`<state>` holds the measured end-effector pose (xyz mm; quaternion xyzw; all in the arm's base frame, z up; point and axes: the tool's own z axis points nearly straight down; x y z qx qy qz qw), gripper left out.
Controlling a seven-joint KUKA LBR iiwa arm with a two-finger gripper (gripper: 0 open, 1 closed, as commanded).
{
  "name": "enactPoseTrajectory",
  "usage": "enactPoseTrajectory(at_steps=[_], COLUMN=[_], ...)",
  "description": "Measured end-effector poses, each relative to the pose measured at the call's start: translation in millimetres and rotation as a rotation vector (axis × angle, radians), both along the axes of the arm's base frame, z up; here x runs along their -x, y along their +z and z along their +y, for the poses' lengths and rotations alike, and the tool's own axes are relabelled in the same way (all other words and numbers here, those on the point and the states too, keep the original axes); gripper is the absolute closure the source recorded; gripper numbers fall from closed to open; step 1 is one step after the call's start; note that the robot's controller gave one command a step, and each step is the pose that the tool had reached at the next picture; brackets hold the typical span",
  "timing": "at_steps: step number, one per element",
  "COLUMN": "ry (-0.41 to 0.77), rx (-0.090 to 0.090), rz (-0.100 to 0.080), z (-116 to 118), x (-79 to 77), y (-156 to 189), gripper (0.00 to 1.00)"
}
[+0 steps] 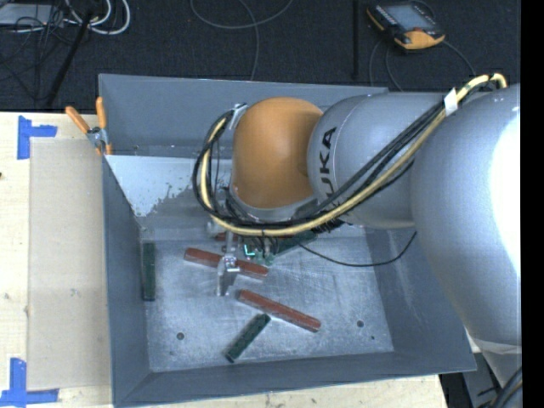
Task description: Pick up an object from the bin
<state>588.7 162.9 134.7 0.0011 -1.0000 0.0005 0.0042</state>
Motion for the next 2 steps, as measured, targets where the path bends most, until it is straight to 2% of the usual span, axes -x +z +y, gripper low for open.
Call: enactPoseTrajectory(at_steps=[1,2], ry=[-0.003,-0.033], rx=[-0.001,-0.006], rz=[-0.007,-0.020], z=[-1,-42], x=[-2.0,6.0], y=[4,-59], gripper=[0.00,1.00])
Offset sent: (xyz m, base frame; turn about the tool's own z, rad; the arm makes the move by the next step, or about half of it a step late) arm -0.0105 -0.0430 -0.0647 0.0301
